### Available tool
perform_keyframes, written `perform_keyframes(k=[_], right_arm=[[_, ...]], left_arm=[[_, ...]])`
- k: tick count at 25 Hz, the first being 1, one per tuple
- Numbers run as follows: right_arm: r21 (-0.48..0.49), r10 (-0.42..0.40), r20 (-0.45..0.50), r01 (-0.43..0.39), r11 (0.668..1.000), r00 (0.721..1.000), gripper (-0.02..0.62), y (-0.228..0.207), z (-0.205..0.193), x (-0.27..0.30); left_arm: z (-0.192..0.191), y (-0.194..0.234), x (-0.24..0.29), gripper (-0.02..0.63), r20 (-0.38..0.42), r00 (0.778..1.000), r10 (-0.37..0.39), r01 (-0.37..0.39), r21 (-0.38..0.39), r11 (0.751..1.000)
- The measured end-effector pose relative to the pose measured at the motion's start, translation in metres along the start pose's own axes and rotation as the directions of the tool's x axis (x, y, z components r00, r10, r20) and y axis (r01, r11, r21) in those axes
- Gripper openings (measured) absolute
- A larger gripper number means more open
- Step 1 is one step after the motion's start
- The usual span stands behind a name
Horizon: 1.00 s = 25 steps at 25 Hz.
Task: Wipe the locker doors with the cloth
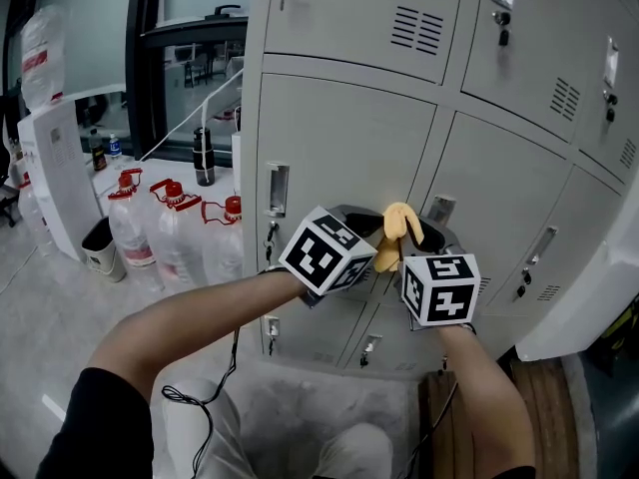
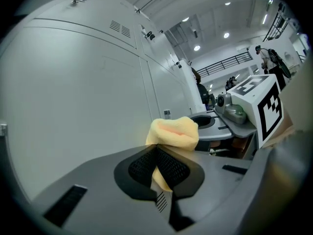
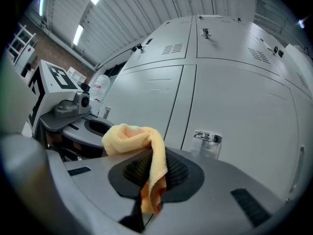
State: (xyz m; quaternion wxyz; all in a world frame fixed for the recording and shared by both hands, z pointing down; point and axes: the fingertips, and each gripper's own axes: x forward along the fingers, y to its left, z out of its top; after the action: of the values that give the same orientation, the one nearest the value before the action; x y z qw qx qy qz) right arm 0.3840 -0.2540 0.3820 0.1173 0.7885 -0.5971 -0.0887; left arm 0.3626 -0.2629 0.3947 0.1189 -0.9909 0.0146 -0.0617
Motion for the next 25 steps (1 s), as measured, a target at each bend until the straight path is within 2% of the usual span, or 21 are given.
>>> perform_keyframes(k=[5,11,17,25], right_arm=[[0.028,0.075,0.043,-0.076,0.997,0.996,0.063,0.028,0.007,0.002],[0.038,0.174,0.053,-0.176,0.984,0.983,0.063,0.083,0.010,0.022],[0.040,0.248,0.050,-0.250,0.967,0.967,0.063,0.136,0.013,0.046],[0.022,0.260,0.019,-0.261,0.965,0.965,0.063,0.176,0.003,0.070]], left_arm=[[-0.006,0.009,-0.028,0.020,0.016,1.000,0.006,-0.006,0.013,1.000],[-0.032,0.034,-0.076,0.020,-0.035,0.997,0.062,-0.062,0.005,0.998],[-0.066,0.049,-0.122,0.020,-0.092,0.990,0.104,-0.108,-0.045,0.993],[-0.096,0.070,-0.138,0.021,-0.127,0.979,0.157,-0.169,-0.094,0.981]])
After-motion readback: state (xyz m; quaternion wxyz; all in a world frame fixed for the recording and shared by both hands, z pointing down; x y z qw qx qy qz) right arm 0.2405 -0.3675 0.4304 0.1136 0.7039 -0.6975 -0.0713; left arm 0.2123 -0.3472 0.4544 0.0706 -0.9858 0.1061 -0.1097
